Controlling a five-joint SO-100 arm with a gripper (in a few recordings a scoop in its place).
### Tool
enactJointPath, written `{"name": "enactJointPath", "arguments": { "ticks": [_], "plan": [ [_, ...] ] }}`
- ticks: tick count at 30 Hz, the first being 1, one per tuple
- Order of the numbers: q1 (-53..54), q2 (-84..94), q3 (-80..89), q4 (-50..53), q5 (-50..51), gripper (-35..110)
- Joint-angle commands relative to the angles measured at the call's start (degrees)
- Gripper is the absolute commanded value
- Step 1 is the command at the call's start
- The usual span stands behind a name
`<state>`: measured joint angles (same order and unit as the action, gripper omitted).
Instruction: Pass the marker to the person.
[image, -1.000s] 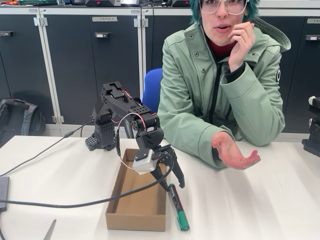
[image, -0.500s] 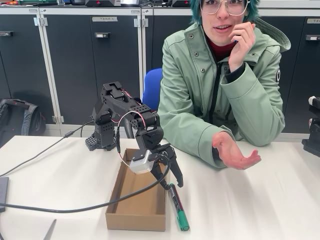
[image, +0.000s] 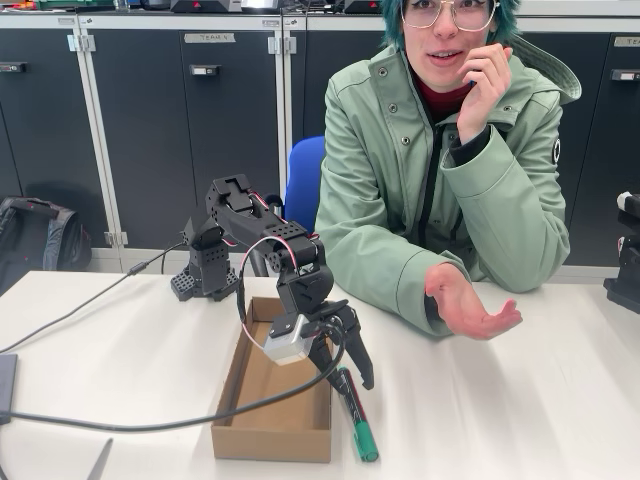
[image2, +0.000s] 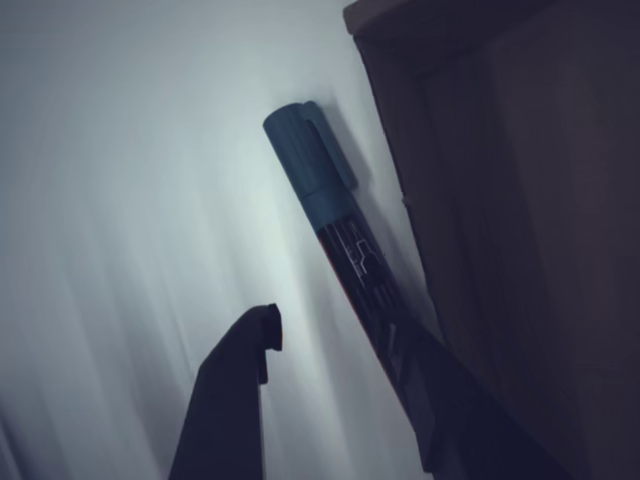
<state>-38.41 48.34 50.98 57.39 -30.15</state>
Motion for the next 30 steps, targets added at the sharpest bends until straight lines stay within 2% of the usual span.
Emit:
{"name": "enactJointPath", "arguments": {
  "ticks": [1,14,24,30],
  "plan": [
    [1.5,-1.8,-2.4,3.5,-0.1,21],
    [1.0,-3.6,-4.3,19.2,3.6,22],
    [0.8,-4.7,-5.4,25.1,3.3,22],
    [1.7,-5.7,-7.1,20.9,4.7,22]
  ]
}}
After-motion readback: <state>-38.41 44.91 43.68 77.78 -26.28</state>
